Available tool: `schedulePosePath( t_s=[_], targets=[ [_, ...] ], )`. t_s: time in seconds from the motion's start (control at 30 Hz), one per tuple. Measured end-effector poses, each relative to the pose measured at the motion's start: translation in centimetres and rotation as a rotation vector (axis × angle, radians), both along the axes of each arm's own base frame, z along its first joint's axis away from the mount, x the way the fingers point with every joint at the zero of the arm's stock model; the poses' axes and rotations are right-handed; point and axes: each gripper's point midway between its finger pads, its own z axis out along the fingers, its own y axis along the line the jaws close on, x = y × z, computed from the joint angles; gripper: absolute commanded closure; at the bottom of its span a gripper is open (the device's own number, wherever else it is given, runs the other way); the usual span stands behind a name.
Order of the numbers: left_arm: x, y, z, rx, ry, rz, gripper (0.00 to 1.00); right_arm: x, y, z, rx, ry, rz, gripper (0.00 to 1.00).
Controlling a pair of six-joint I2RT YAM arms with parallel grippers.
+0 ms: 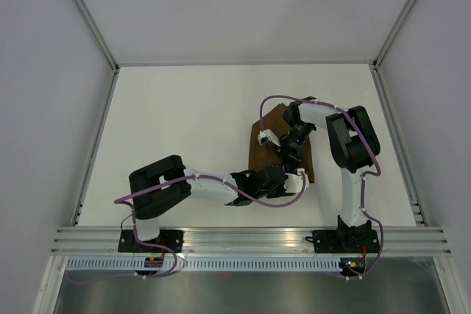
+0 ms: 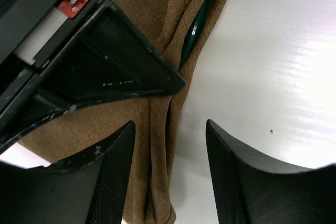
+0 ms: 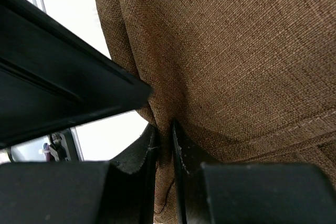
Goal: Fold the napkin, place the utensils inside, and roll it up
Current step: Roll the napkin with the utensil
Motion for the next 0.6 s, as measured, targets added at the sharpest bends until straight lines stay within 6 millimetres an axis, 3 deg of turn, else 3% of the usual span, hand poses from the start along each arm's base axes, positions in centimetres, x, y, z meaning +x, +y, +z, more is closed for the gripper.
schedulePosePath(
  t_s=[0.17,0.37,0.6],
  targets=[
    [0.5,-0.9,-1.2,0.013,-0.034,-0.021,0.38,-0.2,-0.1,0.0,-0.005,0.011,-0.003,0.83],
    [1.2,-1.7,-1.2,0.012,-0.079,-0.030,0.41,-0.3,-0.2,0.0,-0.013,0.025,-0.010,0.83],
    [1.4,-1.9,-1.8,0.030,-0.089,-0.038,0.70,-0.5,-0.4,0.0,-0.022,0.038,-0.011,0.83]
  ],
)
